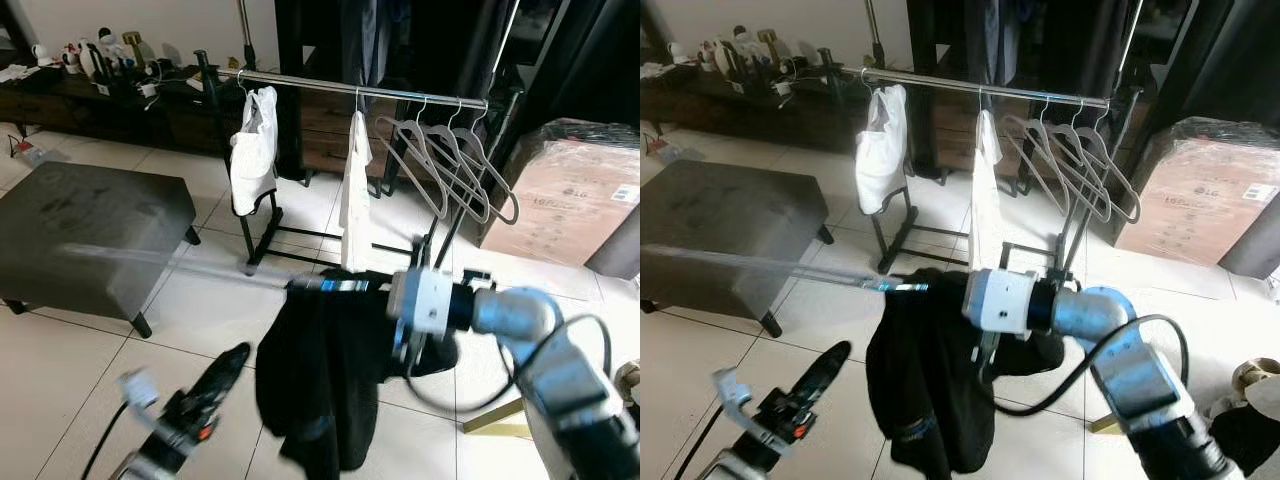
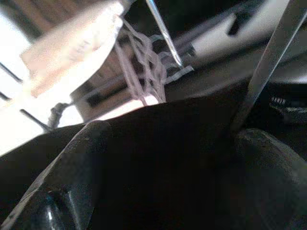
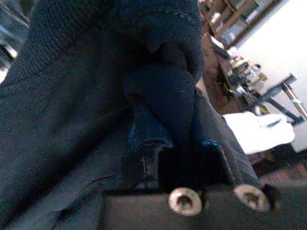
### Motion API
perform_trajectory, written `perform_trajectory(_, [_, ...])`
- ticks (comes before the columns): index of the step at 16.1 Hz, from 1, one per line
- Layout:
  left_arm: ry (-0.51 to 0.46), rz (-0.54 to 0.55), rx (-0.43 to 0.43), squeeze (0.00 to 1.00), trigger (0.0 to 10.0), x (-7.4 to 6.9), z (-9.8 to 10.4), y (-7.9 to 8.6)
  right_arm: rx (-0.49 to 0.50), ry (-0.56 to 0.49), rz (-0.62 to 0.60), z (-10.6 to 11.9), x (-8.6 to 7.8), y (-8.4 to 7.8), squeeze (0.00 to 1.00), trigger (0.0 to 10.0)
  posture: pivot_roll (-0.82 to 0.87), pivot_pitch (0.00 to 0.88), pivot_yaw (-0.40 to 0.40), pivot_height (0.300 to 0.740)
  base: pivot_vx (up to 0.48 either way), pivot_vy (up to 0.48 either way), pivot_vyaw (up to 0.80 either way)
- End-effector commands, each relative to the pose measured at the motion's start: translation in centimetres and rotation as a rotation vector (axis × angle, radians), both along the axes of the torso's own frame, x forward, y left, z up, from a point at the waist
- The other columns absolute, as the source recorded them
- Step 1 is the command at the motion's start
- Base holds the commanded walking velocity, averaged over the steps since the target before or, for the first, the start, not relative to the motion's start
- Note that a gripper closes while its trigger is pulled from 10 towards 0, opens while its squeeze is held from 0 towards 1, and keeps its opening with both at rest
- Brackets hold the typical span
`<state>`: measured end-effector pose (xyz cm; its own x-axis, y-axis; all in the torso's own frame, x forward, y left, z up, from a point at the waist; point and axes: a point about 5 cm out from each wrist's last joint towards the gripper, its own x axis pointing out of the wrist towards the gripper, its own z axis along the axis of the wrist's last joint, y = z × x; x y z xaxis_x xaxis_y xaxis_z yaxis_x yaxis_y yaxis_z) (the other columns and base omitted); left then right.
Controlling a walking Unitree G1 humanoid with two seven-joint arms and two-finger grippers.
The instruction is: Hang hanger
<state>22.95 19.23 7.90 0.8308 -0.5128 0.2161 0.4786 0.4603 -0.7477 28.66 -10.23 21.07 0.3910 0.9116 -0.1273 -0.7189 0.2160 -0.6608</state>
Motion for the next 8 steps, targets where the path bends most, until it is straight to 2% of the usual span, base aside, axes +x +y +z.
perform_trajectory(1, [0.033,-0.038,0.055,1.0,10.0,0.1,-0.8,-0.4,0.04,-0.037,0.025,1.0,-0.8,0.6,0.0,0.0,-0.12,0.13,-0.02,0.74,0.0,0.0,0.0])
perform_trajectory(2, [0.046,-0.066,0.083,0.75,10.0,0.2,-1.1,-0.7,0.044,-0.033,0.026,0.8,-1.0,0.7,0.0,0.0,-0.13,0.131,-0.016,0.74,0.0,0.0,0.0])
perform_trajectory(3, [0.064,-0.094,0.095,0.42,10.0,0.2,-1.3,-0.9,0.047,-0.03,0.025,0.7,-1.1,0.9,0.0,0.0,-0.13,0.129,-0.014,0.74,0.0,0.0,0.0])
perform_trajectory(5, [0.079,-0.111,0.144,0.31,10.0,0.5,-1.6,-1.1,0.057,-0.024,0.027,0.7,-1.5,1.3,0.0,0.0,-0.12,0.129,-0.011,0.74,0.0,0.0,0.0])
perform_trajectory(8, [0.085,-0.097,0.156,0.31,10.0,1.4,-1.5,-1.3,0.058,-0.023,0.047,0.6,-2.1,2.1,0.0,0.0,-0.12,0.132,-0.009,0.74,0.0,0.0,0.0])
